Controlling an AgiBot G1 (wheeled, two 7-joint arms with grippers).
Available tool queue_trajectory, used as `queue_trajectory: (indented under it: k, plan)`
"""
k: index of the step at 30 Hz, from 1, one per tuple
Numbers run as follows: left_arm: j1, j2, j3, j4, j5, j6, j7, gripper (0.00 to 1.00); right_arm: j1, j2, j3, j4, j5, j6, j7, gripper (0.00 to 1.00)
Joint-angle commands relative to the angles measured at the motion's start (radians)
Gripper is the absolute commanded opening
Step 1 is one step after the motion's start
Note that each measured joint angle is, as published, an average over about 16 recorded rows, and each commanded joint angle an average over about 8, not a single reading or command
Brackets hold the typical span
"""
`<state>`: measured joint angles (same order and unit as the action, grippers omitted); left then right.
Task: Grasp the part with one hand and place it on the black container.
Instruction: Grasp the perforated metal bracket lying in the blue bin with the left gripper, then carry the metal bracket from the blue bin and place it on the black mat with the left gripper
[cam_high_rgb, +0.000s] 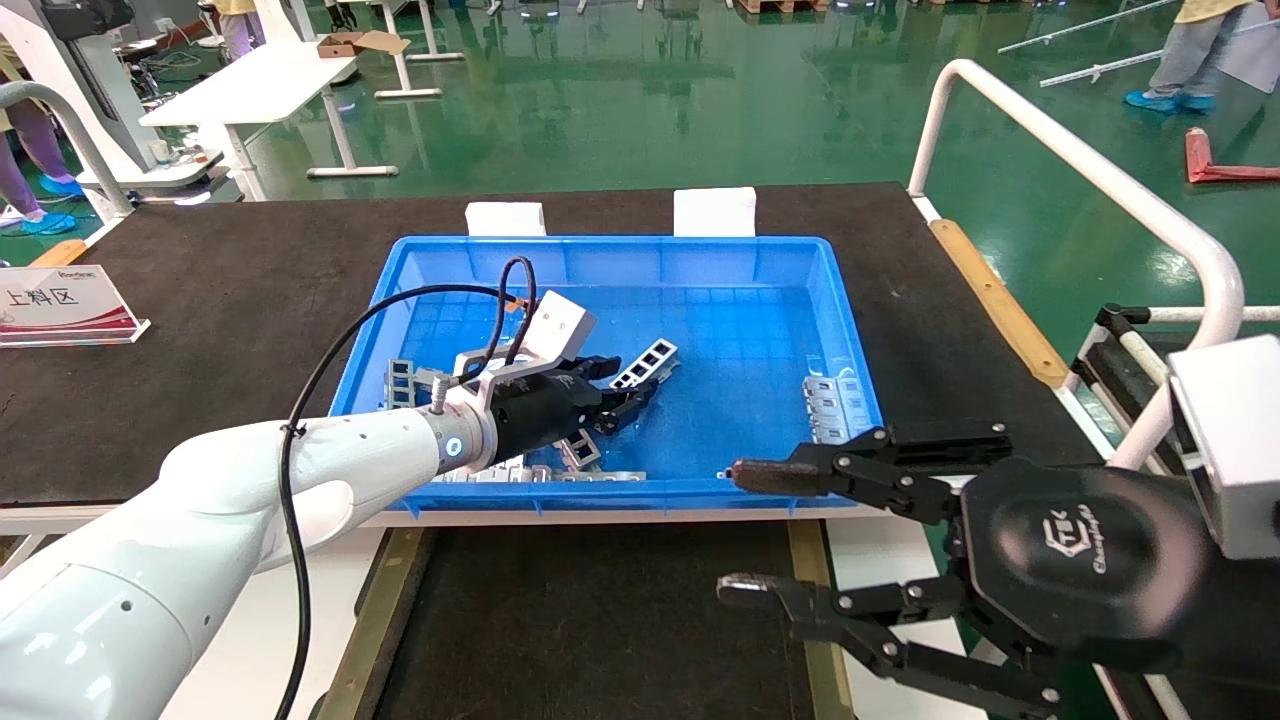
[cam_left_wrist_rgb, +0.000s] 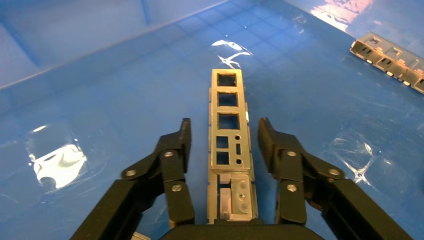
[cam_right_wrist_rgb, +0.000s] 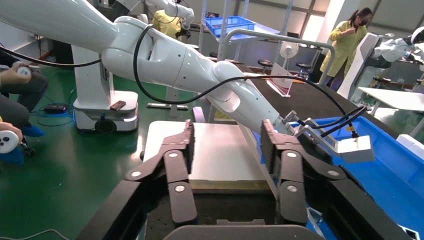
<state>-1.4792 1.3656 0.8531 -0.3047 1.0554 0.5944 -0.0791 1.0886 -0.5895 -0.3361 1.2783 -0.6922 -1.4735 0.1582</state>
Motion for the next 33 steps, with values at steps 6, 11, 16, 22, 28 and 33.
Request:
queue_trajectory:
  k: [6, 11, 16, 22, 28, 33]
  plan:
    - [0.000, -0.001, 0.042, -0.007, -0.035, -0.014, -0.008, 0.00, 0.000, 0.000, 0.000, 0.000, 0.000, 0.000, 0.000, 0.00]
    - [-0.008, -0.003, 0.061, -0.018, -0.065, -0.014, 0.000, 0.00, 0.000, 0.000, 0.000, 0.000, 0.000, 0.000, 0.000, 0.00]
    - [-0.025, -0.008, 0.062, -0.033, -0.109, 0.017, 0.032, 0.00, 0.000, 0.000, 0.000, 0.000, 0.000, 0.000, 0.000, 0.00]
    - [-0.059, -0.025, 0.043, -0.029, -0.162, 0.117, 0.103, 0.00, 0.000, 0.000, -0.001, 0.000, 0.000, 0.000, 0.000, 0.00]
    - [-0.087, -0.068, 0.009, -0.014, -0.219, 0.288, 0.169, 0.00, 0.000, 0.000, -0.001, 0.000, 0.000, 0.000, 0.000, 0.00]
    - [-0.096, -0.115, -0.004, -0.019, -0.246, 0.434, 0.196, 0.00, 0.000, 0.000, -0.001, 0.000, 0.001, 0.000, 0.000, 0.00]
